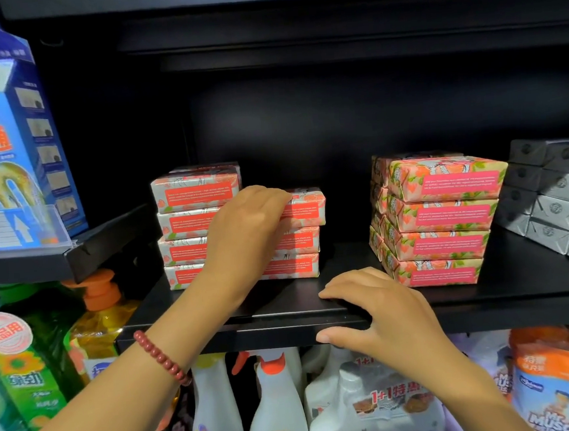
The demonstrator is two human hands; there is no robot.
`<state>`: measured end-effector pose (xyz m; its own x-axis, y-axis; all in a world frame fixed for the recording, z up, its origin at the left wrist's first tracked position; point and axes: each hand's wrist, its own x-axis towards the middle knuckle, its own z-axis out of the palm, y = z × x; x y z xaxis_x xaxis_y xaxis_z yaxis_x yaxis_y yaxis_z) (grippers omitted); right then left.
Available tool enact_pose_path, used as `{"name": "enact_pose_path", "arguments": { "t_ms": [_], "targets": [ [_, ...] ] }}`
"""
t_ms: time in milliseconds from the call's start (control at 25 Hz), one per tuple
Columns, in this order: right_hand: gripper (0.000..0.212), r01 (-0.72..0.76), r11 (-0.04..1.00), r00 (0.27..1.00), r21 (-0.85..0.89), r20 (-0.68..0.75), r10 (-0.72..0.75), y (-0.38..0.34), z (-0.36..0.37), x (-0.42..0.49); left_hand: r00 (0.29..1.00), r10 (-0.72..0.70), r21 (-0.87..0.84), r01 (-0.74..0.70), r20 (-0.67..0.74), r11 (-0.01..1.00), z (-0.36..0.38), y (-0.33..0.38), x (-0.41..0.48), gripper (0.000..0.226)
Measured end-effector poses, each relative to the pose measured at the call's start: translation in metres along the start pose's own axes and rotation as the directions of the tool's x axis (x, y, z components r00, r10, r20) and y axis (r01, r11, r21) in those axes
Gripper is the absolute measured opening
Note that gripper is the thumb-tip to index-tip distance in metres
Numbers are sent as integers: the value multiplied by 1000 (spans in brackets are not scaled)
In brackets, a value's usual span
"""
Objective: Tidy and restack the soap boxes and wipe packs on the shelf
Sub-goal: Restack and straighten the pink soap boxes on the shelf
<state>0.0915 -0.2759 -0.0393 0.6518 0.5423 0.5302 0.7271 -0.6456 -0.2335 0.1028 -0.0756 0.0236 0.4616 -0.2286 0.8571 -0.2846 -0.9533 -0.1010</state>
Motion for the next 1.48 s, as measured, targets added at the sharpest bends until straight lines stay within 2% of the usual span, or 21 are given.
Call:
{"name": "enact_pose_path", "arguments": {
  "t_ms": [200,320,440,560,680,760,840,920,1000,1120,1200,1320,1480],
  "targets": [
    [56,-16,1000,1000,-9,-10,15,0,1,0,1000,13,25,-14,25,1000,-4,-4,-2,28],
    [53,-6,1000,1000,-11,-15,6,0,2,-1,999,10,33,-11,52,999,-8,-3,-1,31],
    [48,5,1000,1000,-6,-6,-5,-1,-1,-1,999,47,52,-48,13,998,-16,0,-7,37],
    [47,-38,986,999,163,-11,40,-8,-10,3,999,3,-22,-4,-40,1000,-32,-6,-40,42],
    [38,50,940,976,337,-215,25,-29,-21,23,988,-136,-128,126,-68,984,-48,-19,-86,38],
    [34,153,939,943,309,-329,-45,-50,-27,48,975,-220,-153,217,-5,964,-53,-26,-108,36],
    [41,212,951,923,223,-365,-120,-67,-33,79,966,-250,-97,256,69,962,-53,-29,-120,41],
    [53,196,970,941,143,-306,-145,-82,-35,113,962,-257,-57,263,97,963,-53,-31,-124,46],
    [64,164,983,972,78,-182,-147,-93,-30,142,956,-276,-61,283,103,957,-52,-32,-125,48],
    [71,140,988,990,-62,-26,-142,-103,-15,168,947,-299,-72,308,120,949,-52,-32,-125,50],
    [68,137,982,990,-133,-2,-139,-105,-6,175,945,-304,-73,314,116,947,-52,-33,-126,51],
    [58,143,970,987,-196,-38,-153,-105,-1,179,950,-295,-65,302,102,951,-51,-33,-126,51],
    [64,131,978,991,-161,-7,-134,-107,-8,184,956,-283,-72,289,80,955,-50,-33,-126,51]
  ]
}}
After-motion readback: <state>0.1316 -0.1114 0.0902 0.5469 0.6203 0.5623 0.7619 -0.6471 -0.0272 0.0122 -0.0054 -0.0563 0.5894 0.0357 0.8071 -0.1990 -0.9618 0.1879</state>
